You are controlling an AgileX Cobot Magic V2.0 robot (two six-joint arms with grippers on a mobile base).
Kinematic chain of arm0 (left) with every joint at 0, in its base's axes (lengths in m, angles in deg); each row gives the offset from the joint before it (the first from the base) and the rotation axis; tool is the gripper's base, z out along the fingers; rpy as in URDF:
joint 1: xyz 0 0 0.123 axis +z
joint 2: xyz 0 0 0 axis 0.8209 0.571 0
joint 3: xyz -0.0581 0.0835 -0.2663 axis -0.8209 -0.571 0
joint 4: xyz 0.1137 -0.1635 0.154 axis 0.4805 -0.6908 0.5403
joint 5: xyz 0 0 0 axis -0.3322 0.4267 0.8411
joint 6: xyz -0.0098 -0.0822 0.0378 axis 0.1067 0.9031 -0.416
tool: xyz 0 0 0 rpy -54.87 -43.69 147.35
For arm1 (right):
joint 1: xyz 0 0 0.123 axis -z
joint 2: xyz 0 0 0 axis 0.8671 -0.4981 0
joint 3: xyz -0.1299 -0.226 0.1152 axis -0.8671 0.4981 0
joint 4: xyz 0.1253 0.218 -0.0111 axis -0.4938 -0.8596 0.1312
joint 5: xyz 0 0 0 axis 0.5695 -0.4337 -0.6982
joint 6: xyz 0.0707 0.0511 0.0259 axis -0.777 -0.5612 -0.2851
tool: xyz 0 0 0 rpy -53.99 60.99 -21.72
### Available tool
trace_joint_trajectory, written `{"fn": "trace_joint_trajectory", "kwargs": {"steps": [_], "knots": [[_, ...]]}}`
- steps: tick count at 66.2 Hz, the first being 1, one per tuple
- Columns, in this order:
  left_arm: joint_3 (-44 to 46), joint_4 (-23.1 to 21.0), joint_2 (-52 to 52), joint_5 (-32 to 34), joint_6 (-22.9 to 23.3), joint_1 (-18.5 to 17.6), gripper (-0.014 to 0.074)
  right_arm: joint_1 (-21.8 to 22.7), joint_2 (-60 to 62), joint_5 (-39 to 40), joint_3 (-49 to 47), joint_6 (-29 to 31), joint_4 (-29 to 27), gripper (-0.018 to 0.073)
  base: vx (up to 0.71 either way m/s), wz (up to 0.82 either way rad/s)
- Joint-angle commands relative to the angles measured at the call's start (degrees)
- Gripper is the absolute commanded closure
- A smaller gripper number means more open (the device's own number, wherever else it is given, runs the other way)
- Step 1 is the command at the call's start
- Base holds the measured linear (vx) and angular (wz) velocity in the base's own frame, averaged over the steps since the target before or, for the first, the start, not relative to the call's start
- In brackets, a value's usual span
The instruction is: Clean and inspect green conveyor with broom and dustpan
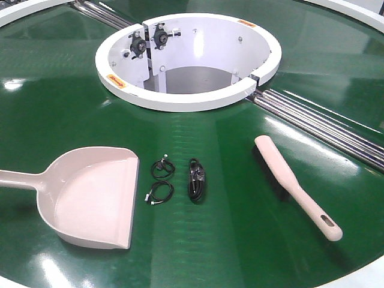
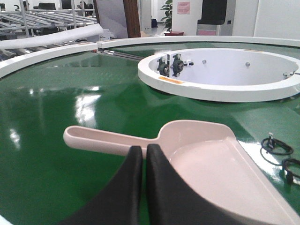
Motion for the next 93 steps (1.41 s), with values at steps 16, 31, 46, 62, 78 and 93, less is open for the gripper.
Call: {"fn": "trace_joint_trajectory", "kwargs": {"steps": [16,31,46,62,78,93], "knots": [[7.6,-1.7,0.6,16.1,0.1,0.0,0.0603,0.3,0.6,4.2,0.2,0.7,0.7,0.0568,0.0,0.0],[21.5,-1.6,13.3,1.2,0.1,0.0,0.0603,0.3,0.6,4.2,0.2,0.7,0.7,0.0568,0.0,0.0],[32.0,-1.6,30.8,-14.2,0.1,0.0,0.0603,0.3,0.6,4.2,0.2,0.7,0.7,0.0568,0.0,0.0],[32.5,-1.7,42.1,-11.7,0.1,0.0,0.0603,0.3,0.6,4.1,0.2,0.7,0.7,0.0568,0.0,0.0],[32.5,-1.3,46.0,-10.2,0.1,0.0,0.0598,0.3,0.6,4.1,0.2,0.7,0.7,0.0568,0.0,0.0],[33.6,0.2,46.6,-10.1,0.1,0.0,0.0503,0.3,0.6,4.1,0.2,0.7,0.7,0.0568,0.0,0.0]]}}
